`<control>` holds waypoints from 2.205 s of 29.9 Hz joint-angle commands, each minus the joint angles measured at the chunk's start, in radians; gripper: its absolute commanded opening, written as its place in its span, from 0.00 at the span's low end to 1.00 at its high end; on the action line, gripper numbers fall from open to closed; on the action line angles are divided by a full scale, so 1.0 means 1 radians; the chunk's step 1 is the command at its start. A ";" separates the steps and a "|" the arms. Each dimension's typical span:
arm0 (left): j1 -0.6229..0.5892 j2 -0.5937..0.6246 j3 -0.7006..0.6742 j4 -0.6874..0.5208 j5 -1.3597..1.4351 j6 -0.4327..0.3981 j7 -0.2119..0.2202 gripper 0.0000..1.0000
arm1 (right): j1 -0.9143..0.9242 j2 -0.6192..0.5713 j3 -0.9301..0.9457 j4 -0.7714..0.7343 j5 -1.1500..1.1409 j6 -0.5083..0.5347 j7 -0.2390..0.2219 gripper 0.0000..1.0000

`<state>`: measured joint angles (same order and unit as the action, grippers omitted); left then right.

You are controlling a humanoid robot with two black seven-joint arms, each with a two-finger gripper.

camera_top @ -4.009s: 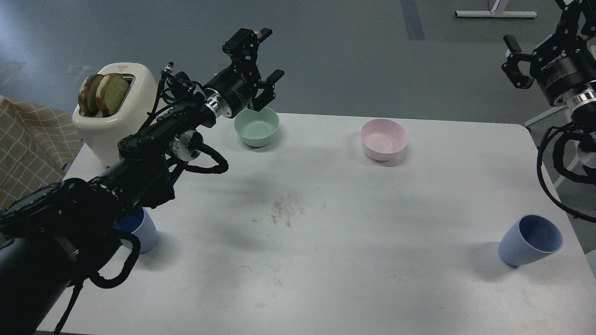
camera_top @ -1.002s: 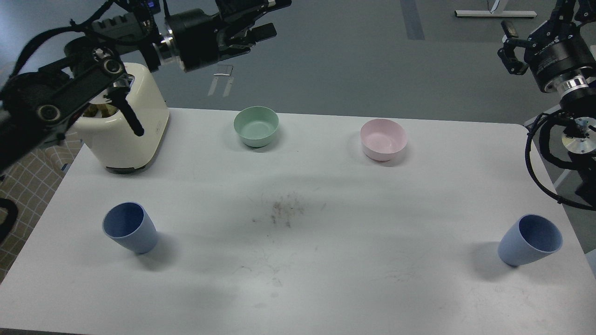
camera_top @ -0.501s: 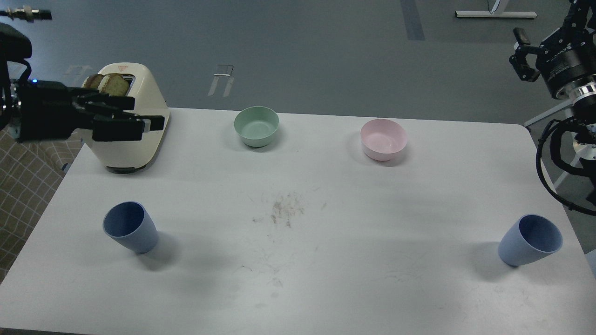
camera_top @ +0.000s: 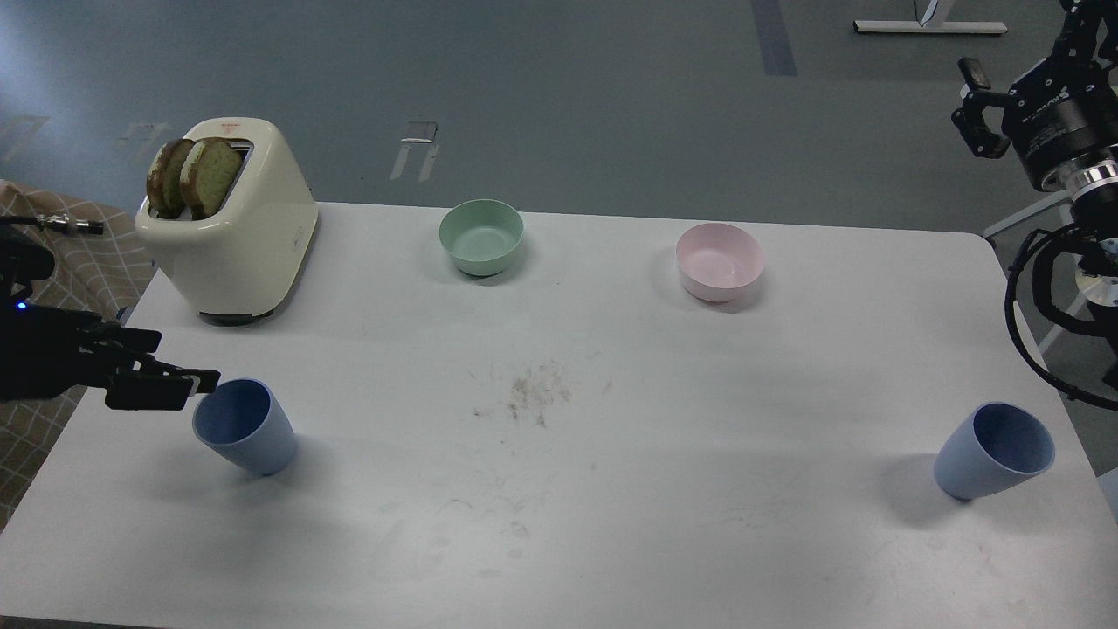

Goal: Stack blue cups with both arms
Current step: 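Lower the left gripper to the blue cup nearest the left arm, then grasp the blue cup with the left gripper and lift it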

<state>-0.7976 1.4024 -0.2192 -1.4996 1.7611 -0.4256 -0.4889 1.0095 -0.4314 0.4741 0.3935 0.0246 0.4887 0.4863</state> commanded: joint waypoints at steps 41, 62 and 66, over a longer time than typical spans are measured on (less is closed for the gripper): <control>0.055 -0.166 0.060 0.165 0.000 0.005 0.000 0.41 | -0.022 -0.018 0.005 0.001 0.000 0.000 0.001 1.00; -0.037 -0.145 -0.009 0.128 0.000 0.002 0.000 0.00 | -0.022 -0.020 0.006 0.001 0.000 0.000 0.001 1.00; -0.173 -0.149 -0.006 0.081 0.001 -0.009 0.000 0.00 | -0.016 -0.020 0.006 -0.001 0.000 0.000 0.000 1.00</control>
<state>-0.8749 1.2597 -0.2253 -1.3849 1.7598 -0.4278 -0.4886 0.9881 -0.4506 0.4801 0.3930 0.0245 0.4887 0.4878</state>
